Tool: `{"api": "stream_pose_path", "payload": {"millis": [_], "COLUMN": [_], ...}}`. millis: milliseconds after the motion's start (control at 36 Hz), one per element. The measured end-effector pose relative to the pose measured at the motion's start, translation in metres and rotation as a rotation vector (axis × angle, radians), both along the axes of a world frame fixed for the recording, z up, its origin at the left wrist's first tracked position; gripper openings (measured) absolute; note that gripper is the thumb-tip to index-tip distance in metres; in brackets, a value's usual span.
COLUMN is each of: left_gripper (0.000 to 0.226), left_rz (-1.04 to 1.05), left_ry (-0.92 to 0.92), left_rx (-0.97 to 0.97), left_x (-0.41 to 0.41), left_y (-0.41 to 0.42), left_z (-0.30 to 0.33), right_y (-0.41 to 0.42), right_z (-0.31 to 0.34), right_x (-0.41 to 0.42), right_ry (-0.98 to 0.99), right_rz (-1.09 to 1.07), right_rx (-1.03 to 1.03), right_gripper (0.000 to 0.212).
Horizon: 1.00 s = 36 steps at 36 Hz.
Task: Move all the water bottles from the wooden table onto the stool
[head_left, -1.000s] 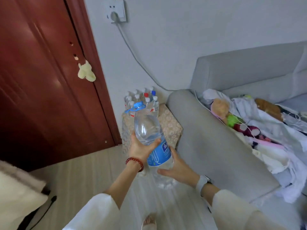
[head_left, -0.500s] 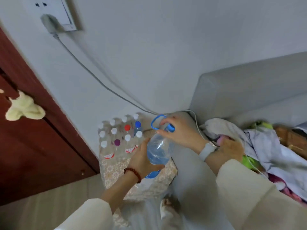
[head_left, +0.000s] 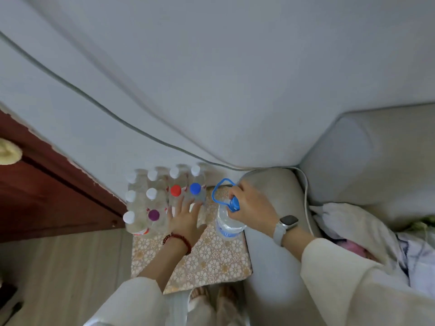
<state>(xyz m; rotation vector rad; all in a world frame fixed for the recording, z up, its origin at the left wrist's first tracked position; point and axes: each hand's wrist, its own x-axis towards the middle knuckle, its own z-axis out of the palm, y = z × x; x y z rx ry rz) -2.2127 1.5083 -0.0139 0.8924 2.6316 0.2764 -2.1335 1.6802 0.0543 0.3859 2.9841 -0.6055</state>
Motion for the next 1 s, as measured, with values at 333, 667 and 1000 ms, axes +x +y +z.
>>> {"api": "stream_pose_path", "payload": {"millis": [333, 667, 1000], "left_gripper": [0.076, 0.058, 0.064], "left_rz": [0.025, 0.031, -0.062], "left_ry": [0.091, 0.05, -0.03], "left_rx": [-0.218, -0.193, -0.27], "left_x": [-0.048, -0.059, -0.071], "left_y": [0.008, 0.006, 0.01], "left_z": [-0.054, -0.064, -0.047], "right_y": [0.026, 0.023, 0.022], "right_z": [-0.045, -0.057, -0.046], "right_x": [-0.064, -0.094, -0.099], "right_ry": [0.099, 0.066, -0.081], "right_rz": [-0.071, -0.045, -0.038], "right_rx": [0.02, 0.028, -0.037], "right_gripper": [0.029, 0.033, 0.063]}}
